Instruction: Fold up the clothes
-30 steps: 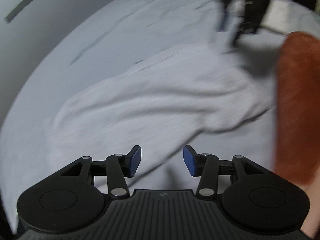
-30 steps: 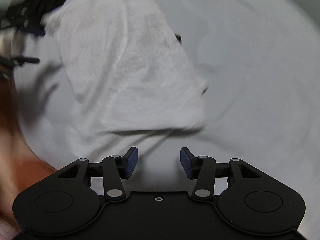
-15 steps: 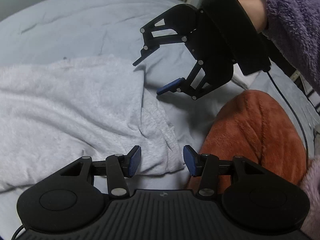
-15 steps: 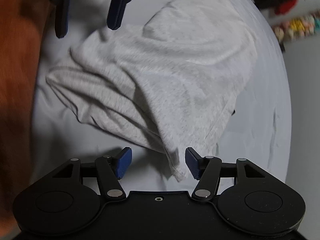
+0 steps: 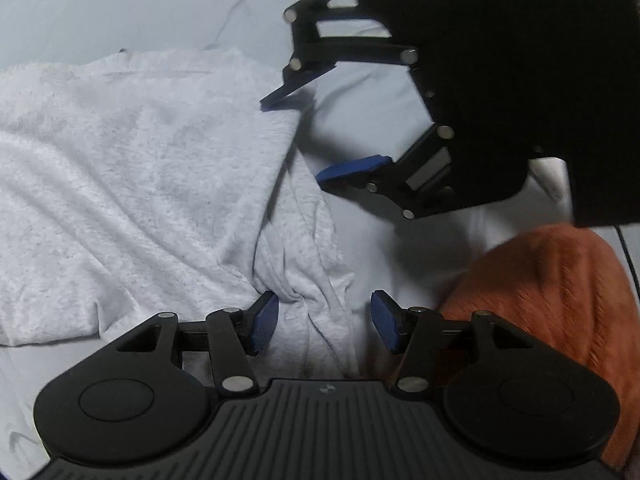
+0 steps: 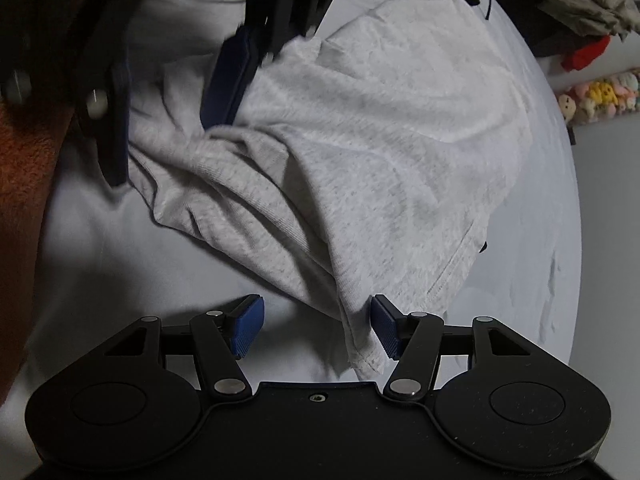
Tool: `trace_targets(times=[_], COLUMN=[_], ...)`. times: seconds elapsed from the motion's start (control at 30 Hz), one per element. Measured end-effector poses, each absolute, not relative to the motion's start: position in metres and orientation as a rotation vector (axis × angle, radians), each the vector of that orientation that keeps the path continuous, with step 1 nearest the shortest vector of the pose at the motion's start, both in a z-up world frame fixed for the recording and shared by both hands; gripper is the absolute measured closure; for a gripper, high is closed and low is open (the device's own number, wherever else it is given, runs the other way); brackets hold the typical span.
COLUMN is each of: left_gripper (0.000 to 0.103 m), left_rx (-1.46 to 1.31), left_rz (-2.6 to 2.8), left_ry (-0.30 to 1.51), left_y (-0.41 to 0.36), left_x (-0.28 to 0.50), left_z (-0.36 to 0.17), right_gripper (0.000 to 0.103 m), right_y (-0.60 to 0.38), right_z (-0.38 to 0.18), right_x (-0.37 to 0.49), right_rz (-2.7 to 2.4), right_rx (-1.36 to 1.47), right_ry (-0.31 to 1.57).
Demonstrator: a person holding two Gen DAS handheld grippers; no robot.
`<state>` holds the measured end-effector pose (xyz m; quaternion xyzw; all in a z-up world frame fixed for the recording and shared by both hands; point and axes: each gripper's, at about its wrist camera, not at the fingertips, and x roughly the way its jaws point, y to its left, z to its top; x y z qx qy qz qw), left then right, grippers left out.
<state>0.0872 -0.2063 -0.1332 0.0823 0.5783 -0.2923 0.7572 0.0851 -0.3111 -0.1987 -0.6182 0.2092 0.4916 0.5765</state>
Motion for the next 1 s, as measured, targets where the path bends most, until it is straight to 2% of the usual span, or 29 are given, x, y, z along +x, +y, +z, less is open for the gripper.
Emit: trace_targets(times=[0.1,0.17,0.2,0.27,0.47,0.5,0.57,0.9,0.97,1.0], left_gripper=[0.055,0.072,0.075,0.082,0.092,0.093,0.100,0.102,0.099,0.094], left_rx=[0.224,0.263,0.275,0.259,0.162,0.133,0.106,0.105,0.080,0.052], left_rz=[-0.607,-0.585,-0.582,-0.599,-0.631,-0.643,-0.659,-0.738,-0.736,-0.738], left_ry=[1.235,1.209,1.199,1.178,1.163,1.160,1.158,1.061,1.058,1.060], left_y=[-0.214,-0.214,-0.213,-0.201,-0.181,-0.176,-0.170,-0.147,-0.143,-0.141], left_x=[0.083,0.080,0.079,0.077,0.070,0.068,0.066,0.022,0.017,0.016], left_z=[-0.138,-0.137,-0.137,-0.134,-0.115,-0.108,-0.101,-0.061,-0.062,-0.063], right_gripper=[0.046,0.047,0.050,0.071,0.090,0.091,0.092,0.095,0.096,0.096], right_y=[-0.310,-0.311,-0.310,-0.306,-0.296,-0.295,-0.295,-0.298,-0.295,-0.293], right_z=[-0.205,-0.203,-0.203,-0.203,-0.205,-0.197,-0.184,-0.111,-0.097,-0.093], right_x=[0.090,0.089,0.090,0.095,0.093,0.092,0.090,0.065,0.058,0.057], right_rz=[1.163,1.172,1.172,1.157,1.128,1.124,1.110,1.055,1.034,1.014], right_rx=[-1.428,-1.421,-1.409,-1.400,-1.471,-1.471,-1.476,-1.553,-1.527,-1.532], right_ry=[0.477,0.461,0.453,0.441,0.429,0.431,0.427,0.463,0.481,0.480])
